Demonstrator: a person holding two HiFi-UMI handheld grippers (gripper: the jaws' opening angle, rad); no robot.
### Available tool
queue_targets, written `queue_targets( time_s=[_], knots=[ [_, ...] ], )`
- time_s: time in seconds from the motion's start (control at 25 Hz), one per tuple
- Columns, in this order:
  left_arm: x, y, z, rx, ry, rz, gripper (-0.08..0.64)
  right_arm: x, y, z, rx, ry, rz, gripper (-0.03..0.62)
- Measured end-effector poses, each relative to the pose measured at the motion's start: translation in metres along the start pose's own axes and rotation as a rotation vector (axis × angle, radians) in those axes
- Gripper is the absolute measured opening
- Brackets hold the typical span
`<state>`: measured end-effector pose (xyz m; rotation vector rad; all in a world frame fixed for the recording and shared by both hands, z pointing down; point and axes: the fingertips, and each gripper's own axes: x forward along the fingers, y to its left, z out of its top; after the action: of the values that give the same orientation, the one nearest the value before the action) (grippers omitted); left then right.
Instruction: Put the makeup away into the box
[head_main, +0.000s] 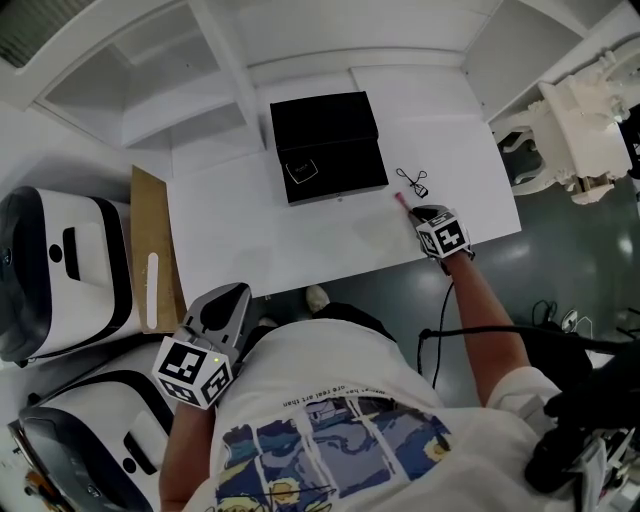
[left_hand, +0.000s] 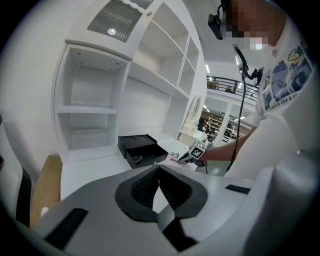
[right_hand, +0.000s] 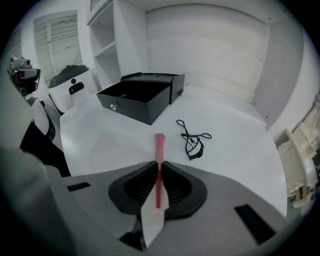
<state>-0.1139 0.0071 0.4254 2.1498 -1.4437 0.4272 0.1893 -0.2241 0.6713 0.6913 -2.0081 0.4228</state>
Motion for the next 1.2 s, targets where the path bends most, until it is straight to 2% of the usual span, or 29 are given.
queue_targets(
  time_s=[0.48, 0.84, 1.2],
  knots=[
    [0.006, -0.008, 0.006, 0.022, -0.008, -0.045, 0.014, -0.036, 0.002, 0.015, 0.094, -0.038, -0.009, 0.063],
    [0.002, -0.01, 0.005, 0.024, -0.016, -0.048, 0.014, -0.065, 0.032, 0.078, 0.055, -0.124, 0.041, 0.063],
    [-0.013, -0.003, -0.002, -0.009, -0.033, 0.001, 0.014, -0.044, 0.059, 0.137, -0.002, -0.135, 0.096, 0.063]
  ],
)
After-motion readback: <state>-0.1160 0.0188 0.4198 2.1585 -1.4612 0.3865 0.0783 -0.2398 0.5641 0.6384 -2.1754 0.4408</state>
